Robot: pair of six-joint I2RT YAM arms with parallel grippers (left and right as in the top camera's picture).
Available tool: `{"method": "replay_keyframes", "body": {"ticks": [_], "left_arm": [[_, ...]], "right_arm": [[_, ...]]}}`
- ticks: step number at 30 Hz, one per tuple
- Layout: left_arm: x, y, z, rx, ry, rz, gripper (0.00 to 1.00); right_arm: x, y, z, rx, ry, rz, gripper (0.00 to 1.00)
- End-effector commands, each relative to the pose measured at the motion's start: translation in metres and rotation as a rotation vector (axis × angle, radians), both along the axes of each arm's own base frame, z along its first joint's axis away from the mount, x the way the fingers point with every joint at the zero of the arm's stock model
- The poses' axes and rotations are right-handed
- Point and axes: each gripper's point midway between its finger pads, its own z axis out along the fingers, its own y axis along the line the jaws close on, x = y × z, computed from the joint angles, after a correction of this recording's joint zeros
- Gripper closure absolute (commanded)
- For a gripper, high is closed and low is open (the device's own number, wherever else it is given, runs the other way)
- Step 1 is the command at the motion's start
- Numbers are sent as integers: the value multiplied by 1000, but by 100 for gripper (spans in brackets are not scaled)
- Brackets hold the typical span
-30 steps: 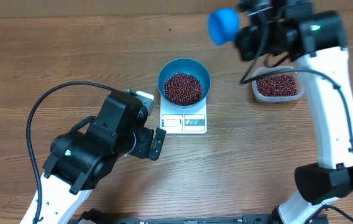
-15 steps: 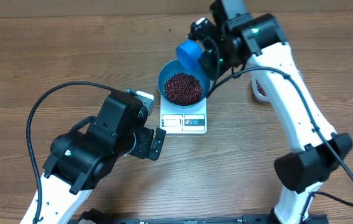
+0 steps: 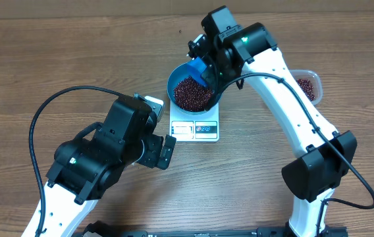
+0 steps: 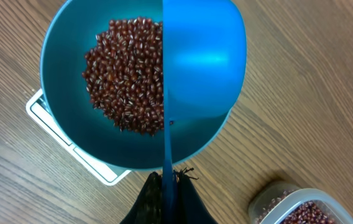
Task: Scoop item into bowl and weigh 150g on scale
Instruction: 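Move the scoop over the teal bowl and tip it, right gripper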
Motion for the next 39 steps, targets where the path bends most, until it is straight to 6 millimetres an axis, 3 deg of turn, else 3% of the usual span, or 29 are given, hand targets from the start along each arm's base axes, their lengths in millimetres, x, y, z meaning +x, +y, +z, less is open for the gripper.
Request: {"method": "replay_keyframes", "body": {"ticks": [1, 7, 24, 39], "left_arm": [[4, -1, 7, -17, -13, 17, 1], [4, -1, 7, -17, -13, 17, 1], [4, -1, 7, -17, -13, 17, 1], [4, -1, 7, -17, -13, 17, 1]], "right_arm": [[0, 4, -4, -27, -15, 18, 96], [-6, 4, -17, -71, -2, 28, 96], [0, 7, -21, -130, -63, 34, 96], [-14, 16, -31, -154, -37, 66, 96]]}}
